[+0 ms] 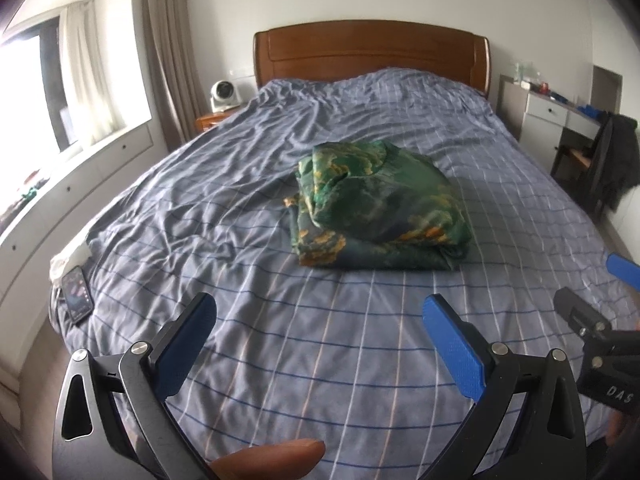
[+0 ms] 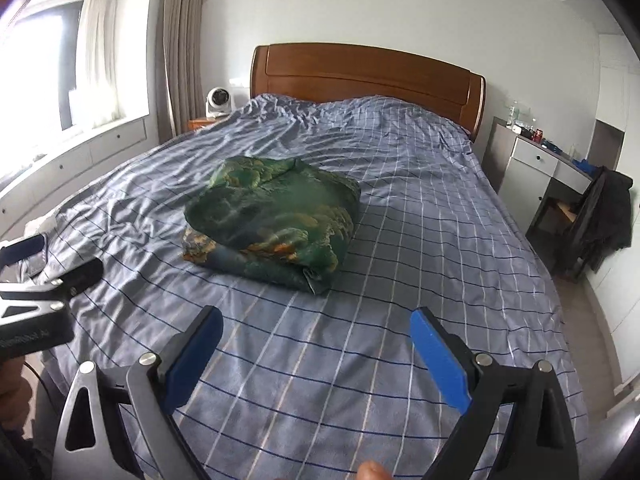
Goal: Fold large clothes
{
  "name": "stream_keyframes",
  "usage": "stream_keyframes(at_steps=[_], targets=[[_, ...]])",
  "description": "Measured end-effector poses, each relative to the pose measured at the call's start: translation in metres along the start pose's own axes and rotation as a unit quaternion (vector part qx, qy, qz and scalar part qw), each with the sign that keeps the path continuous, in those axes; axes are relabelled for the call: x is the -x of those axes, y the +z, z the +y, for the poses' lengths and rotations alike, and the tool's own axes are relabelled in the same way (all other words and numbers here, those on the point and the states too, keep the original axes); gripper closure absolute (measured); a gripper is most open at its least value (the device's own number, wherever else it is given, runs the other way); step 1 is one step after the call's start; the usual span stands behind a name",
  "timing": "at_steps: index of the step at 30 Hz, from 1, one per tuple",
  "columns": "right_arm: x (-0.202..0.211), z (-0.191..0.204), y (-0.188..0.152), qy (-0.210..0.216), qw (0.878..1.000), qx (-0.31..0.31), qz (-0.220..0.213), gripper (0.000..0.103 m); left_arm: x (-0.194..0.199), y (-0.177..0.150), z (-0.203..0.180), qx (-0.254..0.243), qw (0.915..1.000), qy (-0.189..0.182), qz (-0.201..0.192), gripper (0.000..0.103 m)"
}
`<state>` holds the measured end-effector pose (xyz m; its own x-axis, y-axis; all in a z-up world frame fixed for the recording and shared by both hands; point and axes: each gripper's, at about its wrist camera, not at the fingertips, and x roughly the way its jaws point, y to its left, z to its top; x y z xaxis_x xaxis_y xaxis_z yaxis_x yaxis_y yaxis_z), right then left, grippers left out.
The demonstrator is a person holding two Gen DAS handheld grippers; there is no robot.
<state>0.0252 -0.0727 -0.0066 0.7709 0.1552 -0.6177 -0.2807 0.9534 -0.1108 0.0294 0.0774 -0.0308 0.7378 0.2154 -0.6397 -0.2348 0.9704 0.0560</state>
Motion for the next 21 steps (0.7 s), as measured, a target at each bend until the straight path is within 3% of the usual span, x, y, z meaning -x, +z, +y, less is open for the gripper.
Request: stream_keyframes(at_steps=[4,21], targets=[[-0.0042,-0.0004,-0.005,0.0,1.0,-0.001,0.017,0.007,-0.0013,-0.0007,-0.0028,0.001,1.0,-0.003,0.004,0.0],[0.0041,0.0067,-0.0047,0.0,1.0,0.008,0.017,0.007,-0.002,-0.0025,-0.0029,-0.001,1.0,-0.004,0.006,0.0]])
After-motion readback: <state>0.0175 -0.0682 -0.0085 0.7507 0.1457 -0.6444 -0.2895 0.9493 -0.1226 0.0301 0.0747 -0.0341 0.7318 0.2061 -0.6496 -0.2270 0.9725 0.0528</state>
